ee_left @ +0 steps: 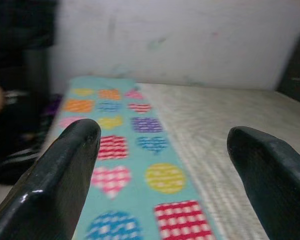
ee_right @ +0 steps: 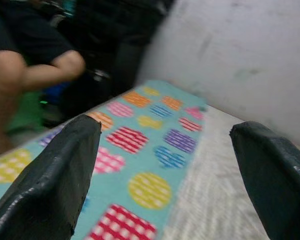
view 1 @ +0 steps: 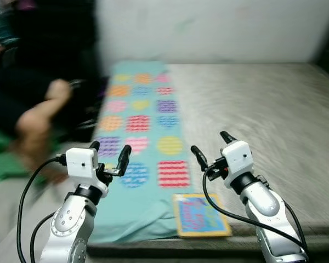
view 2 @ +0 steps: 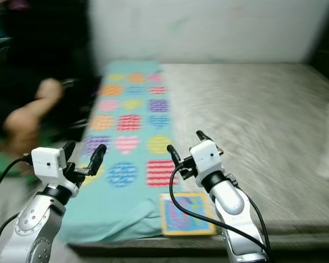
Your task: Clean up the room
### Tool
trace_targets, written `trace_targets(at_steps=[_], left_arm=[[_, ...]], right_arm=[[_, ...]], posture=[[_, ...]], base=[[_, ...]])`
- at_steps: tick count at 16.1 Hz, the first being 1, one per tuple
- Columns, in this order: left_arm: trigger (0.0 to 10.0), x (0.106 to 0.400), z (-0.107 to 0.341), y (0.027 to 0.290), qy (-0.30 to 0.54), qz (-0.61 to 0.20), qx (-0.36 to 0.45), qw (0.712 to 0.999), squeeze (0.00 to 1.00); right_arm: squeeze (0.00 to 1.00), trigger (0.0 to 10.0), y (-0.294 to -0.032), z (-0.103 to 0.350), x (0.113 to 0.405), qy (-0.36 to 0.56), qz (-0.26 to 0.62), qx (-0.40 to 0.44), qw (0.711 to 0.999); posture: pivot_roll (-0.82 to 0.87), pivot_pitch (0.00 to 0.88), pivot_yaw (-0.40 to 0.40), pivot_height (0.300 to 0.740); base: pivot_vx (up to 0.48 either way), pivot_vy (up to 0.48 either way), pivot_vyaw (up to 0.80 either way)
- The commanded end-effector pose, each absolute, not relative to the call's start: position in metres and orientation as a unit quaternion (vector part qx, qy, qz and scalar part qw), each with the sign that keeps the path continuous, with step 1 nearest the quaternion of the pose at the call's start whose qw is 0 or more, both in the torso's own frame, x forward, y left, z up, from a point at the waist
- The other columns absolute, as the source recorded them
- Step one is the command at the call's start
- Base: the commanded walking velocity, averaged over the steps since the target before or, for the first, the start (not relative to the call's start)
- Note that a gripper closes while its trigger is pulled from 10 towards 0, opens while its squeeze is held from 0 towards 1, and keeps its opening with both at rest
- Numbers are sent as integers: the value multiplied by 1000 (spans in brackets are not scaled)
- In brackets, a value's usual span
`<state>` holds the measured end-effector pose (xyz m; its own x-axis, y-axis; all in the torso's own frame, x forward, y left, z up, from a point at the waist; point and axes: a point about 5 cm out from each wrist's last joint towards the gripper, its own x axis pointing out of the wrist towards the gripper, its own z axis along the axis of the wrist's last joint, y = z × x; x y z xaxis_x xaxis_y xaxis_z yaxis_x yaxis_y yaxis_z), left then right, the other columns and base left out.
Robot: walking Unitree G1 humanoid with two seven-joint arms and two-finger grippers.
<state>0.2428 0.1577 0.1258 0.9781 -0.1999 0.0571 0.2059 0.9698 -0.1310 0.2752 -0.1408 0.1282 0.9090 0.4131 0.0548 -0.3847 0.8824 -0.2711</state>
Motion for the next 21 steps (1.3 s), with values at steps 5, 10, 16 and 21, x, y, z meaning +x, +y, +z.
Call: trace_targets(at_steps=[5,10,16,21], left_arm=[[10000,244,125,158,-19,-104,-63,992,0],[10000,244,124,157,-18,-107,-63,992,0],[10000,246,125,156,-20,-105,-65,992,0],[10000,247,126,156,-22,-103,-66,992,0]], right_arm=[[0,10000,-141,131,278,-60,206,-131,968],[0,10000,-142,130,279,-61,204,-135,968],[0,10000,-143,132,281,-67,204,-142,966],[0,10000,-144,132,284,-69,202,-146,966]], posture=[[-108,0,20,740],[-109,0,20,740],[-111,0,19,740],[-113,0,16,740]], base=[[0,-59,0],[0,-329,0],[0,-361,0],[0,-374,0]])
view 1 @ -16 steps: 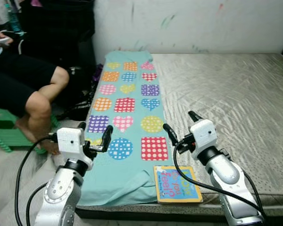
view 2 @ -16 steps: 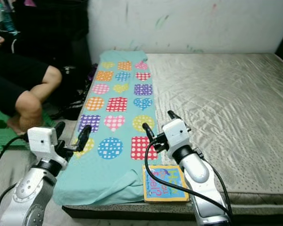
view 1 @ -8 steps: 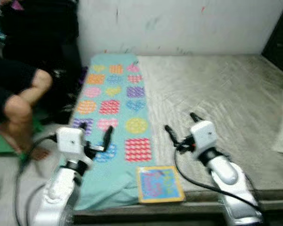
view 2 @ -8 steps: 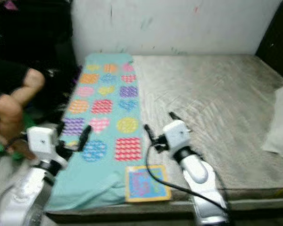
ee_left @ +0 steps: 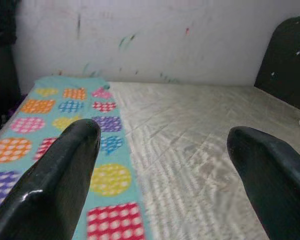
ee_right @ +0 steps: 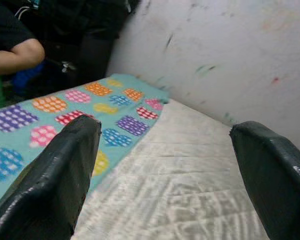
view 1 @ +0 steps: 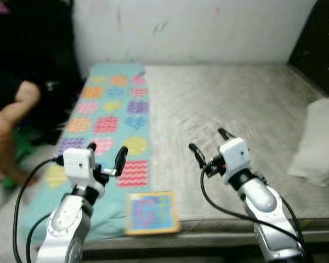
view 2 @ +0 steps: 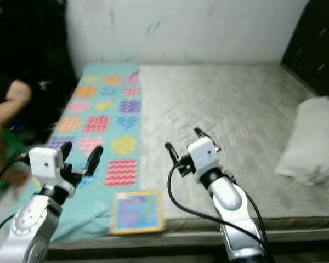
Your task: Clean up the room
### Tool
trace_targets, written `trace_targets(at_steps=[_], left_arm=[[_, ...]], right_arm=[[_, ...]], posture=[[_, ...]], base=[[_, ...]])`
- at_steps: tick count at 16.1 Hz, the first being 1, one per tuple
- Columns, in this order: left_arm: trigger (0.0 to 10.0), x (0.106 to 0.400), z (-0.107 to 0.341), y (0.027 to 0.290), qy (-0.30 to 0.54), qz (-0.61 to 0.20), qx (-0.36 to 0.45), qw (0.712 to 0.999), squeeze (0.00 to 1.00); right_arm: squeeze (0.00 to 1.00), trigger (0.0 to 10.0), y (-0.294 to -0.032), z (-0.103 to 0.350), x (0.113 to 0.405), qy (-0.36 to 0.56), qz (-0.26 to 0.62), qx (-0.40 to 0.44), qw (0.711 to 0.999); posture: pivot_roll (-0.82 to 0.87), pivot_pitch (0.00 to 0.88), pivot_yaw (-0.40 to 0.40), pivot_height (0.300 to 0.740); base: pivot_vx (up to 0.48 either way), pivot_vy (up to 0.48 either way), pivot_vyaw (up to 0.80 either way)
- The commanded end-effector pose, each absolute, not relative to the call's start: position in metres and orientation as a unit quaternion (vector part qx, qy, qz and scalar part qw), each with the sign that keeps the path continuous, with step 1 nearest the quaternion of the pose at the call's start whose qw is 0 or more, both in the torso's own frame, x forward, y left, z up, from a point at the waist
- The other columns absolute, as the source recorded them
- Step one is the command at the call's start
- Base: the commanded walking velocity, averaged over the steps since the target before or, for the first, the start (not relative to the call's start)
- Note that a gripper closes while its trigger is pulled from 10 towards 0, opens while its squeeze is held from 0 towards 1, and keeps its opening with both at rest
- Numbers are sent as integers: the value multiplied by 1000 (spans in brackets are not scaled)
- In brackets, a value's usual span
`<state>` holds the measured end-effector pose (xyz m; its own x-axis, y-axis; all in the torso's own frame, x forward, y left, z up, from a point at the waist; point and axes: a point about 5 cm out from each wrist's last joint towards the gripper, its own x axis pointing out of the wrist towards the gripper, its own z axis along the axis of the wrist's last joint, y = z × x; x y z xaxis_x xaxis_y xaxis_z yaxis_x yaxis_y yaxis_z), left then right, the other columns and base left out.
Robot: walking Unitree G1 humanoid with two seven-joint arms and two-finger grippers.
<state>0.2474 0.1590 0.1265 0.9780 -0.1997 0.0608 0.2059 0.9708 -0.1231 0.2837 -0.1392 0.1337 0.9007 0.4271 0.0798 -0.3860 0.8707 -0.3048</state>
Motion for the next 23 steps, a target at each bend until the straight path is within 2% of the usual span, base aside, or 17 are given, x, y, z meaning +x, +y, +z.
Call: trace_targets(at_steps=[1,8,20,21,22,23], left_arm=[[10000,247,126,156,-23,-103,-66,992,0],[10000,248,126,156,-23,-104,-65,992,0],[10000,248,127,156,-30,-108,-69,991,0],[10000,249,127,156,-31,-109,-69,991,0],[10000,249,127,156,-33,-111,-68,991,0],[10000,248,128,155,-36,-115,-68,990,0]], right_arm=[[0,10000,-144,132,284,-69,202,-146,966],[0,10000,-144,132,285,-70,200,-144,967],[0,10000,-146,131,285,-67,193,-127,971],[0,8784,-146,131,285,-68,193,-127,971],[0,10000,-146,131,286,-67,192,-128,971],[0,10000,-146,131,287,-67,192,-128,971]], posture=[[-113,0,16,740],[-114,0,16,740],[-111,0,17,740],[-111,0,18,740],[-110,0,18,740],[-110,0,18,740]], base=[[0,-375,0],[0,-362,0],[0,0,0],[0,0,0],[0,0,0],[0,0,0]])
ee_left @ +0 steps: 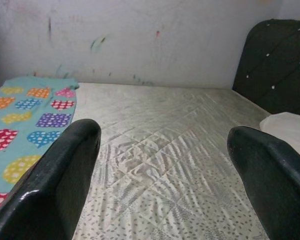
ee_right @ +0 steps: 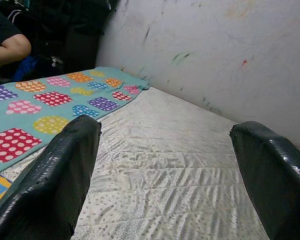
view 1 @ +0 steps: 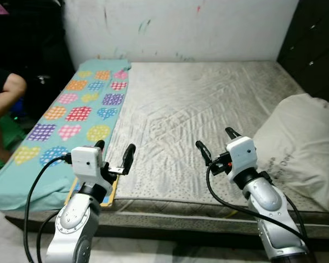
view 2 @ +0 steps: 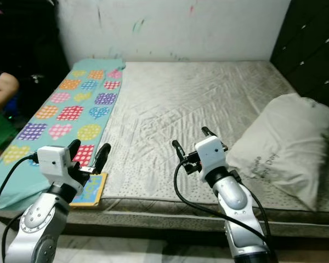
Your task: Clean up the room
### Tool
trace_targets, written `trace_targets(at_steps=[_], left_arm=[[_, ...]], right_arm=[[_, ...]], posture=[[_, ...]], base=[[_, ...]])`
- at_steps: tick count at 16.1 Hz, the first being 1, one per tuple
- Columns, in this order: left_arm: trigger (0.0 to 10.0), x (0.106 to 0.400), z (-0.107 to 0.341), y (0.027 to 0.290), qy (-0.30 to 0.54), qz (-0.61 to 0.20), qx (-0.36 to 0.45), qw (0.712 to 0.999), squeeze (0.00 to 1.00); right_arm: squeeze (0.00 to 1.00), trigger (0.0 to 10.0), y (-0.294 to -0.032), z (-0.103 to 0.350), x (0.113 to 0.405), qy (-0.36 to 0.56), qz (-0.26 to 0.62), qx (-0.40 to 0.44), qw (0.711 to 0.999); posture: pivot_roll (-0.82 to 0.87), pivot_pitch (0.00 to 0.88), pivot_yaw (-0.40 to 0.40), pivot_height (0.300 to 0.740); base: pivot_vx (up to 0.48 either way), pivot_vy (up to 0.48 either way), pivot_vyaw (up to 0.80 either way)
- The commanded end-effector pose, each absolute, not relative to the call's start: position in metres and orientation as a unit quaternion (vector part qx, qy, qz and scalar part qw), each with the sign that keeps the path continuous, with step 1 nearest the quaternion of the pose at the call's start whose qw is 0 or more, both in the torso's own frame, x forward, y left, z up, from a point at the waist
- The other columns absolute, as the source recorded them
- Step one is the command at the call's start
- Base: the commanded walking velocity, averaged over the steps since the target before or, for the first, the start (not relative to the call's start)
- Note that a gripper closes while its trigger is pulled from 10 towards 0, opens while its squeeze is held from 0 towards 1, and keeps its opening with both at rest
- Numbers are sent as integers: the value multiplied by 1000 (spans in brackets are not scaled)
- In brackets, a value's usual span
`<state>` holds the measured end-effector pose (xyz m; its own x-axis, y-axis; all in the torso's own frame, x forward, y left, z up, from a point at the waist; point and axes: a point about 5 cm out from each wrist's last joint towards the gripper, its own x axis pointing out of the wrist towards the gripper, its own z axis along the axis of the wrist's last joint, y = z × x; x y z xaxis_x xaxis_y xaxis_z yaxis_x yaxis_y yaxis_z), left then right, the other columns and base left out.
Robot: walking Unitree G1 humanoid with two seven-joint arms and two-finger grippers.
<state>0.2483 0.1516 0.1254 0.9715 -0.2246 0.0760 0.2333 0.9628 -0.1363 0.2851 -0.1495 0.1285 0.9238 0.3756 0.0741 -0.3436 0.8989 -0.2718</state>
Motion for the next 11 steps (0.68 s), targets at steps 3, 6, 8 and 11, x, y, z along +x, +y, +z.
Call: trace_targets(at_steps=[3,6,8,11], left_arm=[[10000,249,128,154,-38,-118,-69,990,0],[10000,250,127,155,-33,-113,-68,991,0],[10000,250,128,154,-40,-118,-68,990,0],[10000,250,127,154,-35,-114,-68,991,0]], right_arm=[[0,10000,-145,131,287,-68,193,-128,970],[0,10000,-145,131,288,-69,193,-128,970],[0,10000,-145,131,288,-69,192,-128,971],[0,0,-147,133,286,-76,189,-111,973]], posture=[[-109,0,19,740],[-109,0,20,740],[-110,0,19,740],[-109,0,17,740]], base=[[0,0,0],[0,0,0],[0,0,0],[0,0,0]])
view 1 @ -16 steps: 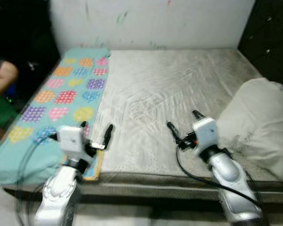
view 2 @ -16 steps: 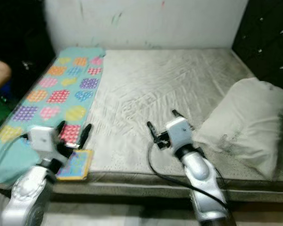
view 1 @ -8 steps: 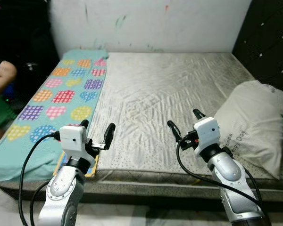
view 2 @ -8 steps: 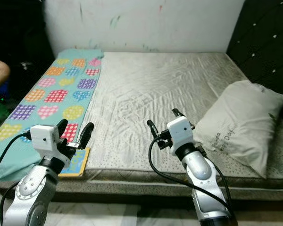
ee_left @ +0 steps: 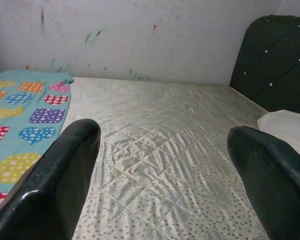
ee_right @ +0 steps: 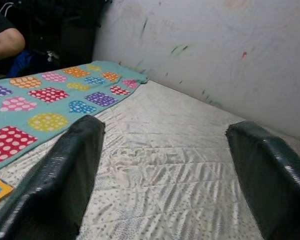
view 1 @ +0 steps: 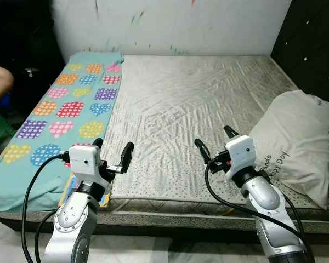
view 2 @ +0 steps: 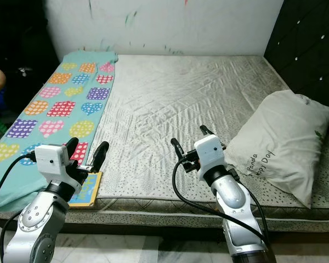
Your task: Clean up the room
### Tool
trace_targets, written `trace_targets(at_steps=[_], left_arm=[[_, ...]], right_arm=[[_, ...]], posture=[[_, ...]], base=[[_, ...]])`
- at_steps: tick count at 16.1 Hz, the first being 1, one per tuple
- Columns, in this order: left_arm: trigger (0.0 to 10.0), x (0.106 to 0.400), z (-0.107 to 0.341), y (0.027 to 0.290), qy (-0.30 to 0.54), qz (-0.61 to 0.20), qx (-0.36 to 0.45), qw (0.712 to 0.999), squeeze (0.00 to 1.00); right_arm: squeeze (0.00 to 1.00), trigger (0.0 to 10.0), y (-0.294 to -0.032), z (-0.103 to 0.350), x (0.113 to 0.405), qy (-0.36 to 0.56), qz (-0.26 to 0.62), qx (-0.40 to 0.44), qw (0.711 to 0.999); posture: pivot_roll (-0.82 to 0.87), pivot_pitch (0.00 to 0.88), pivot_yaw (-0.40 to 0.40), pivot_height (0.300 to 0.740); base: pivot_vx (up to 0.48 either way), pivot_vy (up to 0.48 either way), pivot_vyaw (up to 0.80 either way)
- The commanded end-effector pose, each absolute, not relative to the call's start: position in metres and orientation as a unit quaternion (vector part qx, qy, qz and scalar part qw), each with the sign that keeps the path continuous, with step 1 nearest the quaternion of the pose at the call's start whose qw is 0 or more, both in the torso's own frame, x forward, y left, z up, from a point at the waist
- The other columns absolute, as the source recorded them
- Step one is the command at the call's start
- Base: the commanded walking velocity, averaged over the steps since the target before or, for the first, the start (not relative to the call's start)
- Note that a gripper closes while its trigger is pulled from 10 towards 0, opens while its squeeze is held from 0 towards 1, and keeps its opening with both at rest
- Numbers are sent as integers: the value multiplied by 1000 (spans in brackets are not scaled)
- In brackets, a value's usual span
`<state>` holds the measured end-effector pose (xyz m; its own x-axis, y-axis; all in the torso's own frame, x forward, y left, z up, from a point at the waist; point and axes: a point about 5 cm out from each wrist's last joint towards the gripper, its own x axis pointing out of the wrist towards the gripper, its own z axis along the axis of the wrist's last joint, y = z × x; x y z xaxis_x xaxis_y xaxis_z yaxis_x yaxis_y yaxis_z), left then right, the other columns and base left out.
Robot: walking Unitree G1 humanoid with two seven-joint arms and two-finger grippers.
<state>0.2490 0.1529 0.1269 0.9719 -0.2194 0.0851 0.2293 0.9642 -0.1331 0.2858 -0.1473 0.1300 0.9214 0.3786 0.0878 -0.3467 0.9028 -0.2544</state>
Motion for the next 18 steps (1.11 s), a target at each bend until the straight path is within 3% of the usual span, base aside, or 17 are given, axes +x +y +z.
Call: trace_targets(at_steps=[1,2,3,4,6,7,8,18], left_arm=[[10000,250,128,155,-35,-113,-68,991,0],[10000,250,128,155,-34,-112,-69,991,0],[10000,251,128,155,-34,-111,-69,991,0],[10000,251,128,155,-35,-110,-69,991,0],[10000,252,128,155,-35,-109,-69,991,0],[10000,252,128,155,-35,-109,-70,991,0],[10000,252,128,155,-35,-109,-71,991,0],[10000,251,126,155,-26,-107,-79,991,0]], right_arm=[[0,0,-147,133,287,-75,188,-112,973],[0,0,-147,132,287,-69,187,-115,973],[0,9098,-148,131,288,-62,180,-123,974],[0,10000,-148,130,288,-61,181,-122,974],[0,10000,-147,129,288,-60,184,-119,974],[941,10000,-148,130,288,-60,183,-98,976],[1000,10000,-149,130,288,-60,183,-94,977],[1000,10000,-152,130,289,-56,166,-96,980]], posture=[[-109,0,16,740],[-109,0,17,740],[-110,0,16,740],[-110,0,16,740],[-110,0,16,740],[-111,0,16,740],[-111,0,16,740],[-110,0,14,740]], base=[[0,0,0],[0,0,0],[0,0,0],[0,0,0],[0,0,0],[0,0,0],[0,0,0],[0,-26,0]])
